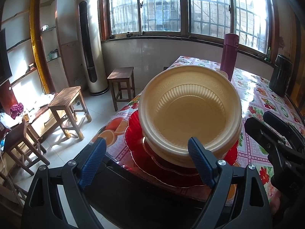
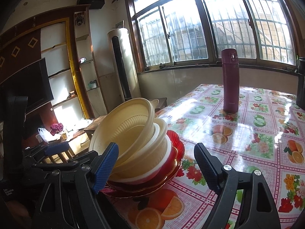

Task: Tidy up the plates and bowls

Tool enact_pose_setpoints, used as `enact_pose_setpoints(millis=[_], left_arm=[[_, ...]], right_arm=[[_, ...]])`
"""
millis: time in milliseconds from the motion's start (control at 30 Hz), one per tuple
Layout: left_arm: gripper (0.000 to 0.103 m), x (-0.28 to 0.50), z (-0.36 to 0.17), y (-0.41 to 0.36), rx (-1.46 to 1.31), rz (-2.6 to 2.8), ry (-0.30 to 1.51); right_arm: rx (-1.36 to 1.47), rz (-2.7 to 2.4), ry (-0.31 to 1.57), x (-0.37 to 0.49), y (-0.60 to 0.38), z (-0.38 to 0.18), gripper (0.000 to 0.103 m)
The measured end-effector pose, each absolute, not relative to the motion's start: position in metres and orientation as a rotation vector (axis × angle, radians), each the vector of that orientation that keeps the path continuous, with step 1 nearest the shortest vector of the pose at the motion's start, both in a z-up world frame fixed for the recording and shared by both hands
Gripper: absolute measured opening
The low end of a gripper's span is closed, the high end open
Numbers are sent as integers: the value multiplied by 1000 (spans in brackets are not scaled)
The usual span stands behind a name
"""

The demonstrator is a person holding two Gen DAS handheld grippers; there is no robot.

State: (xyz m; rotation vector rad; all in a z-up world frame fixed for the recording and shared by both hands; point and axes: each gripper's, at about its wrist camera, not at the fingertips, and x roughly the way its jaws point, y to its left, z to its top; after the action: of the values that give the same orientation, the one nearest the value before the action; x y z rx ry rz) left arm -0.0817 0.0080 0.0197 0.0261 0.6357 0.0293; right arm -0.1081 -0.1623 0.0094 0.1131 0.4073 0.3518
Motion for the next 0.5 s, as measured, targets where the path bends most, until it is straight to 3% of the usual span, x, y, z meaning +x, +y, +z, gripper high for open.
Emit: enact_pose_setpoints(millis=[500], left_arm=[[88, -87, 17, 13, 24, 7, 640]], right_arm=[[100, 350, 413, -107, -162, 5, 83]])
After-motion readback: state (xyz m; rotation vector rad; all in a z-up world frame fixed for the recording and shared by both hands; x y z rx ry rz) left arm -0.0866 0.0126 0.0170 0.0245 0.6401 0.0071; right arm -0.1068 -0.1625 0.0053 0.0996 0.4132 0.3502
